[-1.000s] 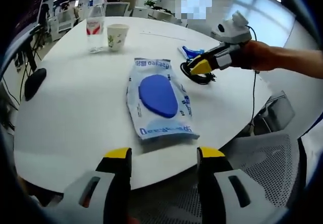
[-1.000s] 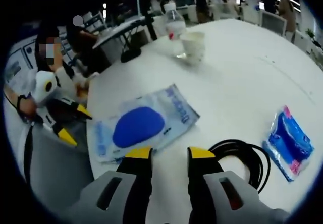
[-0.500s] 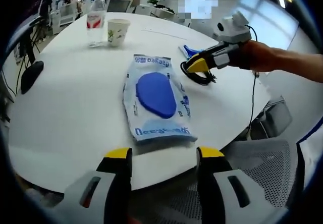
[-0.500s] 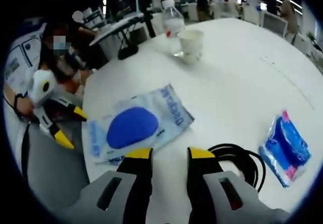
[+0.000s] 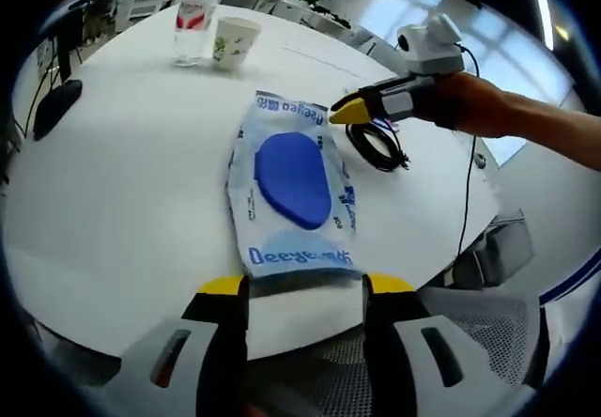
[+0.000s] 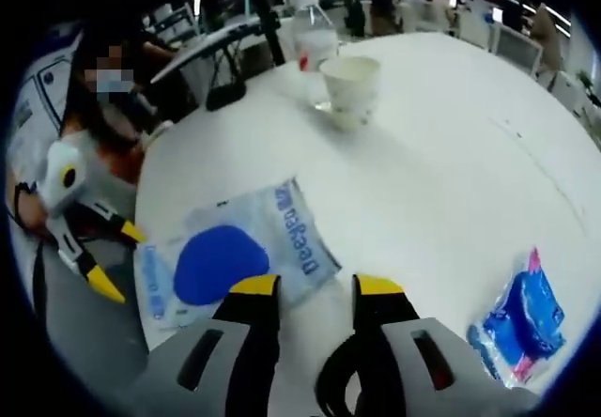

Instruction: Arrange the tabletop items into an orderly group along one side of the table until the central work area is clear of visible clutter.

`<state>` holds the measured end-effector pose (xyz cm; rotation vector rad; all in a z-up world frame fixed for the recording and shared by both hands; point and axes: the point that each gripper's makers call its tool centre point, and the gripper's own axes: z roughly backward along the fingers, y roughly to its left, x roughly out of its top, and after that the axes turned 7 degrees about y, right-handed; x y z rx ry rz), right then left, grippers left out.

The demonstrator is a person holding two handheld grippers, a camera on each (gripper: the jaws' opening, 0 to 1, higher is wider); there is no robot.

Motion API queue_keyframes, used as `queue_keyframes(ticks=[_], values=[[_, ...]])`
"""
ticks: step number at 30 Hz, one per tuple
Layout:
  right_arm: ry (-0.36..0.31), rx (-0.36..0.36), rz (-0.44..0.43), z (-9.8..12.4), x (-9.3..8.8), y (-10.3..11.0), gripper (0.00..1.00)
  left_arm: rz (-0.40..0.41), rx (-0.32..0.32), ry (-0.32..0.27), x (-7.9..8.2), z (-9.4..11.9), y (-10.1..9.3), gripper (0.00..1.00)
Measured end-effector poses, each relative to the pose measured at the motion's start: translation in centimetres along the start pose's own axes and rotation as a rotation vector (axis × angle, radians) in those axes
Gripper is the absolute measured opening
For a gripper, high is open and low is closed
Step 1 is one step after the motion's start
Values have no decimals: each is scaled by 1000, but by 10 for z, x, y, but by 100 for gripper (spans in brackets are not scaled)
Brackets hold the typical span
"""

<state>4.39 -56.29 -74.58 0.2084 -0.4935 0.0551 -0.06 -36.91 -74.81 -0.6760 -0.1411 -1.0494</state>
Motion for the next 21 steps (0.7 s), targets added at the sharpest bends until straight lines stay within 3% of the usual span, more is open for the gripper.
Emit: queue_keyframes(ticks=[5, 11, 21], values=[[9, 21, 21, -11, 5, 2, 22, -10, 6, 4, 0, -1, 1, 46], [-6, 12, -26, -14, 2, -6, 9, 10, 8, 1, -1, 1, 5, 44], [-33, 36, -52, -8, 0, 0, 2, 28, 3, 0, -1, 1, 8, 43]])
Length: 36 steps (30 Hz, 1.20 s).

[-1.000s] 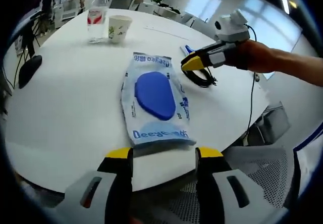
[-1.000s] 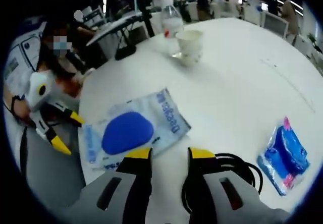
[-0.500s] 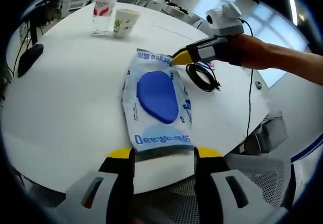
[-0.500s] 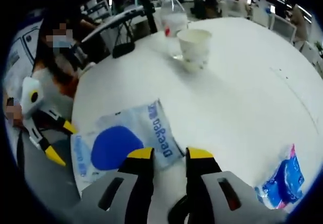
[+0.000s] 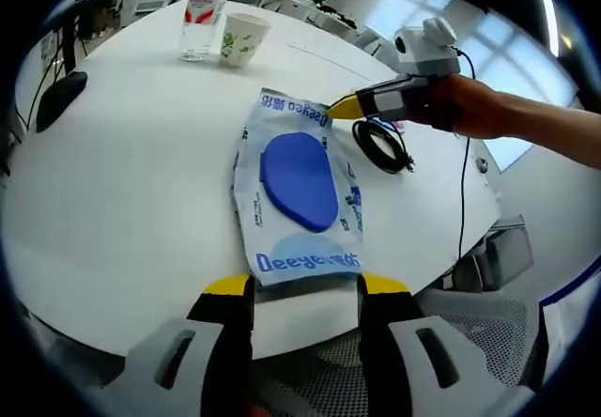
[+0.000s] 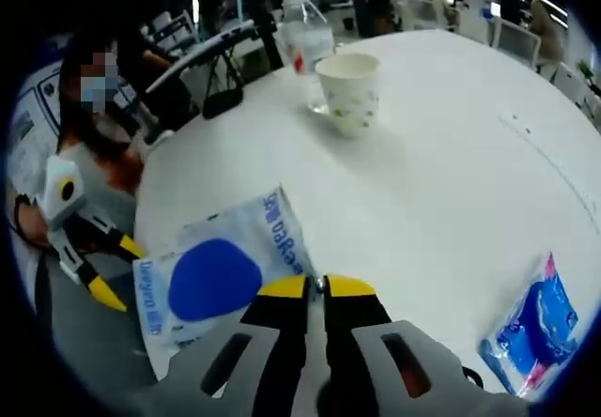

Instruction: Arrange the tabletop items into an orderly group along one side of the table until the central work area is clear of visible clutter.

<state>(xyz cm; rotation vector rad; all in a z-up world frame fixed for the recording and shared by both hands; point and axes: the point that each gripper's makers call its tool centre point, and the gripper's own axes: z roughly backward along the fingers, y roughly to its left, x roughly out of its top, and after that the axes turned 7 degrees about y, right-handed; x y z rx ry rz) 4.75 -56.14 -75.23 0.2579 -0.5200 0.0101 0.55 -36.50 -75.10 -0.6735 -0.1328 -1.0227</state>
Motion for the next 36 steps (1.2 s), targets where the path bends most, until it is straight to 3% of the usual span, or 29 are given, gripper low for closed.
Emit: queue_keyframes(ticks=[19, 36], values=[[-25, 0, -53, 18, -32, 20, 0, 38, 15, -19, -3, 10, 16, 43], [-86, -19, -221, 35, -79, 43, 0, 31, 10, -21, -5, 13, 21, 45]])
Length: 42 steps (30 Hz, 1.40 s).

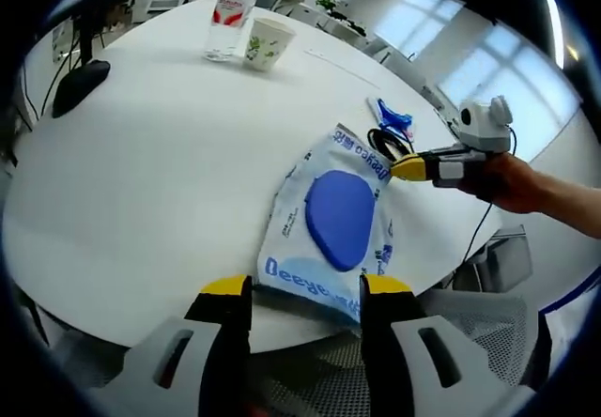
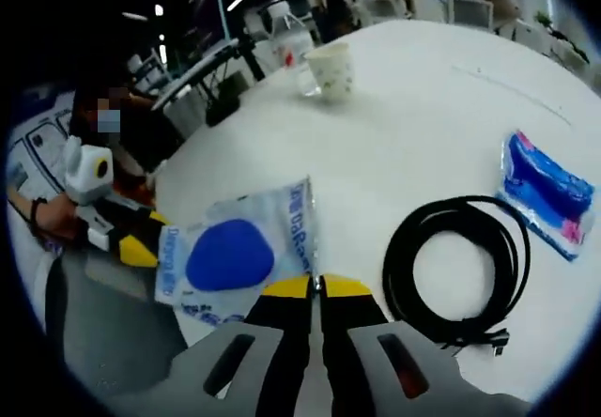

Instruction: Arrange the tabletop items into an orderly group along one side of the table until the central work area is clear of visible clutter.

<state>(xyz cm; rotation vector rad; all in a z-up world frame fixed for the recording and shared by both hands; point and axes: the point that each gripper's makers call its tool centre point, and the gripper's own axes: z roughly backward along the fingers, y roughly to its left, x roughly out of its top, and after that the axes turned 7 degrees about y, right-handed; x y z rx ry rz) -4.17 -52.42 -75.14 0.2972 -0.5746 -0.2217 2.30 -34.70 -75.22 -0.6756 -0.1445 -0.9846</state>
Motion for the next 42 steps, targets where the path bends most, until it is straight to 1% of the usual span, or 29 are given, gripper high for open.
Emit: queue_keyframes(ticks=[6, 12, 20, 25, 31, 32, 34, 35, 36, 38, 41, 42], values=[[-32, -9, -54, 6, -10, 3, 0, -30, 10, 7, 0, 1, 1, 45], [-37, -13, -58, 9, -19, 12, 0, -33, 16, 5, 0, 2, 6, 45], [-59, -20, -103, 12, -31, 20, 0, -62, 27, 10, -2, 5, 7, 46], [-66, -23, -120, 14, -39, 26, 0, -58, 28, 17, -5, 6, 8, 46], [-77, -29, -137, 17, -46, 29, 0, -72, 35, 51, -13, 7, 8, 44], [-79, -31, -144, 18, -48, 30, 0, -82, 41, 67, -16, 6, 10, 43], [-82, -32, -155, 17, -50, 29, 0, -84, 40, 71, -17, 5, 10, 39], [-86, -32, -163, 17, -51, 30, 0, -81, 35, 69, -17, 5, 9, 37], [-91, -30, -173, 18, -51, 31, 0, -79, 33, 64, -16, 5, 9, 32], [-93, -30, -174, 18, -51, 32, 0, -110, 45, 68, -15, 3, 10, 25], [-90, -27, -172, 18, -52, 35, 0, -121, 50, 80, -14, -1, 11, 20], [-89, -26, -171, 18, -53, 36, 0, -122, 55, 82, -13, -2, 11, 16]])
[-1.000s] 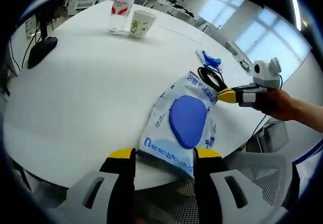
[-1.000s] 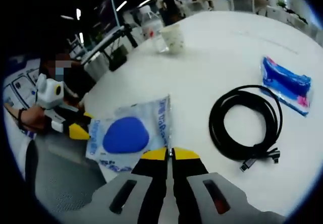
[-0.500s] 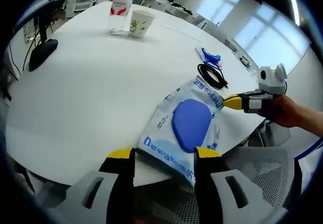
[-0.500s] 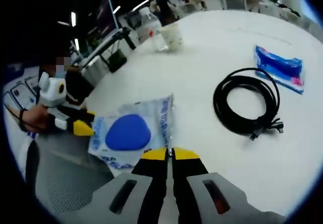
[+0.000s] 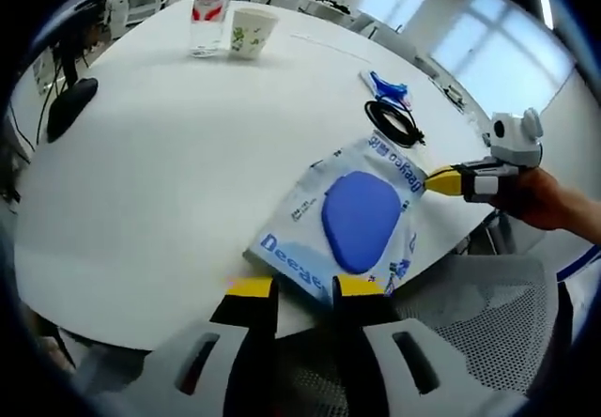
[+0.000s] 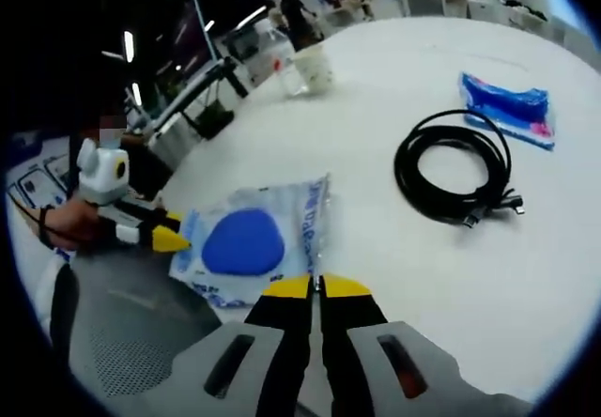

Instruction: Arrange the tabletop items into an orderly group along one side of the table until the central work area is clear of visible clutter.

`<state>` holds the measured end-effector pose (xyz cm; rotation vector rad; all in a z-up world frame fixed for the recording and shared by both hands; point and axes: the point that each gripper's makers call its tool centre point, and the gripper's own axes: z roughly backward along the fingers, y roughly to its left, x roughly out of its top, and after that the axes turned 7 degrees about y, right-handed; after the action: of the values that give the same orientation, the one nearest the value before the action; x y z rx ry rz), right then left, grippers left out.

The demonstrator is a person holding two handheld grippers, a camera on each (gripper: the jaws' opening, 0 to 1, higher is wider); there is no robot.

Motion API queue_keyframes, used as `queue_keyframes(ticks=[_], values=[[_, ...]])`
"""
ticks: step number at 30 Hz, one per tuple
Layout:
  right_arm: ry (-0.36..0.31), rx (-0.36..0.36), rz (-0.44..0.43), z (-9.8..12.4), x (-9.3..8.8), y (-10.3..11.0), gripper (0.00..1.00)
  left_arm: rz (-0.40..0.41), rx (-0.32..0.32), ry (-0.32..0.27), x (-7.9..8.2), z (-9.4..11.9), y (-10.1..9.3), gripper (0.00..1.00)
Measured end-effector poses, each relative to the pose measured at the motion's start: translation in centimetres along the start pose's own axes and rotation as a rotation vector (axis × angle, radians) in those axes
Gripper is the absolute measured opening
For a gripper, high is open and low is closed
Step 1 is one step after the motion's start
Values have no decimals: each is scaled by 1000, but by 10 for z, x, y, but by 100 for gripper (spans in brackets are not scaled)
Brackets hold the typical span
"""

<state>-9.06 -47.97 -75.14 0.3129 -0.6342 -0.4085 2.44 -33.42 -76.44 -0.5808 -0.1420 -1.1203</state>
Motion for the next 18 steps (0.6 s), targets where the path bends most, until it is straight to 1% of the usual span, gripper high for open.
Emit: queue_keyframes(ticks=[1, 2, 5, 11, 14, 15, 16, 18], values=[[3, 3, 1, 0, -1, 1, 0, -1, 5, -4, 2, 1, 1, 13], [5, 5, 2, 0, -1, 2, 0, 3, 6, -9, 4, 0, 2, 12], [7, 6, 2, 0, -2, 3, 0, 11, 9, -14, 10, -1, 7, 11], [20, 26, 18, -3, -5, 15, 0, 28, 32, -34, 26, -2, 21, 9], [26, 36, 26, -5, -6, 21, 0, 41, 44, -41, 32, -3, 31, 9], [31, 44, 29, -7, -6, 24, 0, 62, 43, -46, 34, -2, 35, 9], [37, 56, 34, -8, -7, 28, 0, 73, 40, -56, 37, -1, 37, 10], [44, 62, 47, -9, -9, 31, 1, 70, 31, -62, 39, 1, 39, 13]])
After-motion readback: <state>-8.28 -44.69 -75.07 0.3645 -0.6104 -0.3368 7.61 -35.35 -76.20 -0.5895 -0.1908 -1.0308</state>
